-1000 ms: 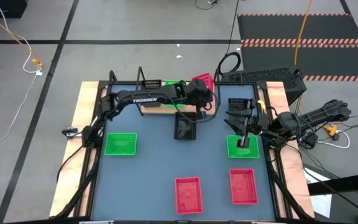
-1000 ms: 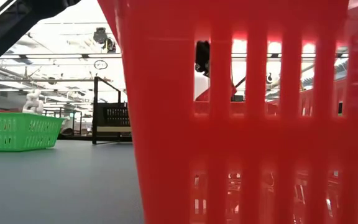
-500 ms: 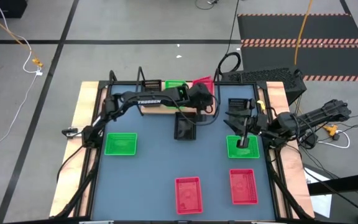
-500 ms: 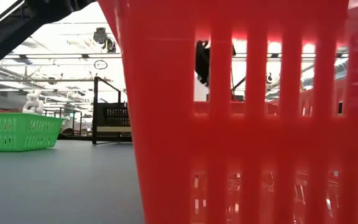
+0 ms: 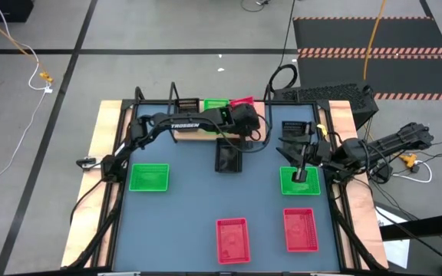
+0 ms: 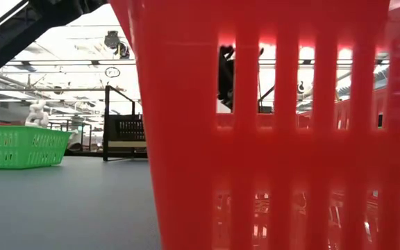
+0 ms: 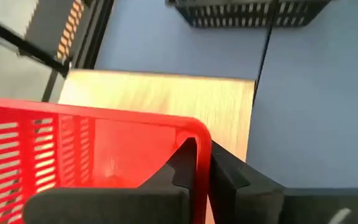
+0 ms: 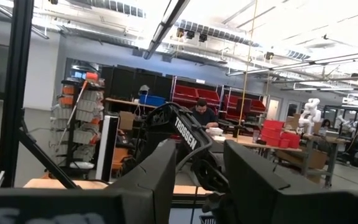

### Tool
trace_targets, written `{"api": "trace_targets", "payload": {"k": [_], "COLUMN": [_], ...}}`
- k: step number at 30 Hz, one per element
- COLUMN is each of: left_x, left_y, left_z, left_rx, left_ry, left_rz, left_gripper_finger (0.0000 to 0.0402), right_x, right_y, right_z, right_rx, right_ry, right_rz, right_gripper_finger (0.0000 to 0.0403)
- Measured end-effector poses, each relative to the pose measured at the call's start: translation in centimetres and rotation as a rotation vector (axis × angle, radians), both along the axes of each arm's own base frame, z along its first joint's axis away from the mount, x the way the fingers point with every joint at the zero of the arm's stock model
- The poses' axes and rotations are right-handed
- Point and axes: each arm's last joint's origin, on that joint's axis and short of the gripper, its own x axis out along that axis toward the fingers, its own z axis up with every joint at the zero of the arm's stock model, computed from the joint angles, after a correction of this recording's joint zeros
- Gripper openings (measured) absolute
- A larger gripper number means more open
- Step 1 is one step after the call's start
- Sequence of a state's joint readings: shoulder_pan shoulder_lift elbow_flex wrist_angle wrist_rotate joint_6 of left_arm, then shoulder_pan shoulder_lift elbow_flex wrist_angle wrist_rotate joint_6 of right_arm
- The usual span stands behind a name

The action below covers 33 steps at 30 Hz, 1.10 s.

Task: Stack baskets on shelf by color
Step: Put the bottom left red bin on the shelf, then stack the left black bin on top of the black bin on the shelf

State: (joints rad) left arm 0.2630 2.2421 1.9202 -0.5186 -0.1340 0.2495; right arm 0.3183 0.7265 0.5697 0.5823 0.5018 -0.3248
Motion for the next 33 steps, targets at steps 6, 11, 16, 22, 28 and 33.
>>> {"api": "trace_targets", "payload": {"k": [6, 11, 16, 22, 28, 33], "left_x": [0.0, 0.2, 0.2, 0.2, 0.5, 0.1], "left_y": [-0.6, -0.8, -0.9, -0.9, -1.5, -3.8], "left_z": [-0.1, 0.0, 0.0, 0.0, 0.3, 3.2], "left_rx": [0.002, 0.012, 0.023, 0.028, 0.035, 0.062], "left_ry": [0.017, 0.008, 0.014, 0.011, -0.014, -0.056], "left_rz": [-0.010, -0.022, -0.037, -0.040, -0.052, -0.113], "left_gripper_finger": [0.0007, 0.0017, 0.0061, 0.0095, 0.0113, 0.0124], "right_x": [0.0, 0.0, 0.0, 0.0, -0.1, -0.1], "right_y": [0.0, 0.0, 0.0, 0.0, -0.3, -0.7], "right_z": [0.0, 0.1, 0.1, 0.0, -0.1, -0.4], "right_rx": [-0.010, -0.009, -0.009, -0.039, -0.023, -0.038], "right_ry": [-0.001, -0.004, -0.005, 0.013, 0.034, 0.087], "right_rz": [-0.004, -0.004, -0.004, -0.024, -0.130, -0.254], "right_gripper_finger": [0.0130, 0.0130, 0.0130, 0.0130, 0.0130, 0.0130]}}
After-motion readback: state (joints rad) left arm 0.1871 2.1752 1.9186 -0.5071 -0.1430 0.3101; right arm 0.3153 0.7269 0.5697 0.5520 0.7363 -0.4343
